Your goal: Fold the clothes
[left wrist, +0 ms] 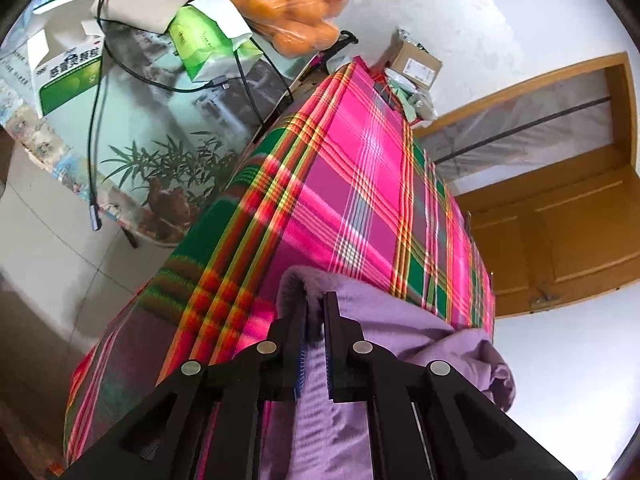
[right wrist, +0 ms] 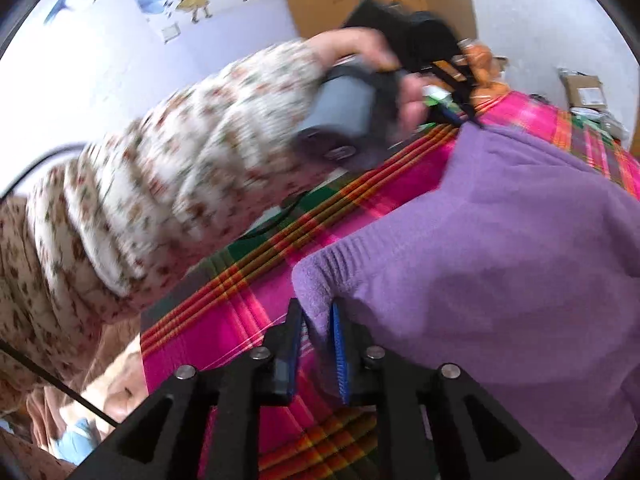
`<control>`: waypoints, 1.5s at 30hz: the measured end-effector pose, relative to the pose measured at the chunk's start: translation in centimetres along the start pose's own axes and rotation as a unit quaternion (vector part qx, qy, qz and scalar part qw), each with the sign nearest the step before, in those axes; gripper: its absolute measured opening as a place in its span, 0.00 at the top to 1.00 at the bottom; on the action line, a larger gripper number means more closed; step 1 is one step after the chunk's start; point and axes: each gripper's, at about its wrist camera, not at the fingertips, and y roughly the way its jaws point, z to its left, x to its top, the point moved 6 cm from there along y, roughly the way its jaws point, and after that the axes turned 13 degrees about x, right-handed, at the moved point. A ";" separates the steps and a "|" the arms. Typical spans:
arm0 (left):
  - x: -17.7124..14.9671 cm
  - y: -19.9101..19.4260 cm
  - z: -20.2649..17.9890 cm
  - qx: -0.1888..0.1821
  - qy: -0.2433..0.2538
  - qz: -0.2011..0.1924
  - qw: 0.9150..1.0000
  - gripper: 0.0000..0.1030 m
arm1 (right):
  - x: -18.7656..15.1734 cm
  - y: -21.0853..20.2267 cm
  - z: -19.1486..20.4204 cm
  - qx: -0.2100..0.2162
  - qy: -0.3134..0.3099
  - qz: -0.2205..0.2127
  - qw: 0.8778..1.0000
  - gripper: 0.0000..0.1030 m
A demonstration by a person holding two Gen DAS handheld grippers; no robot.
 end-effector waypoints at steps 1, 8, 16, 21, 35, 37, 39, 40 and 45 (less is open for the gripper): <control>-0.4 -0.6 0.3 0.001 0.001 -0.001 1.000 0.86 | -0.1 -0.6 -0.1 0.000 0.003 -0.006 1.000 0.75; -5.4 -5.1 4.0 0.006 -0.020 -0.004 1.000 0.80 | -1.0 -5.4 -1.2 -0.003 0.037 -0.054 0.998 0.69; -13.8 -8.7 7.5 0.002 -0.040 0.017 0.999 0.61 | -5.9 -12.6 -4.8 -0.081 0.106 -0.099 0.986 0.68; -18.0 -10.5 9.0 -0.028 -0.084 0.023 0.996 0.54 | -9.0 -17.4 -7.0 -0.127 0.153 -0.137 0.970 0.68; -23.1 -9.5 7.4 -0.069 -0.157 0.030 0.985 0.46 | -14.4 -25.4 -13.5 -0.234 0.251 -0.202 0.917 0.63; -22.9 -9.2 7.4 -0.072 -0.172 0.018 0.982 0.46 | -15.3 -26.6 -14.7 -0.248 0.269 -0.215 0.906 0.61; -22.8 -9.1 7.3 -0.067 -0.176 0.012 0.982 0.46 | -16.2 -27.6 -15.8 -0.253 0.290 -0.228 0.894 0.60; -22.7 -9.1 7.2 -0.063 -0.179 0.009 0.982 0.46 | -16.4 -27.8 -16.4 -0.250 0.299 -0.234 0.891 0.60; -22.3 -8.9 7.0 -0.058 -0.194 0.000 0.979 0.48 | -16.8 -29.0 -19.0 -0.232 0.324 -0.264 0.878 0.60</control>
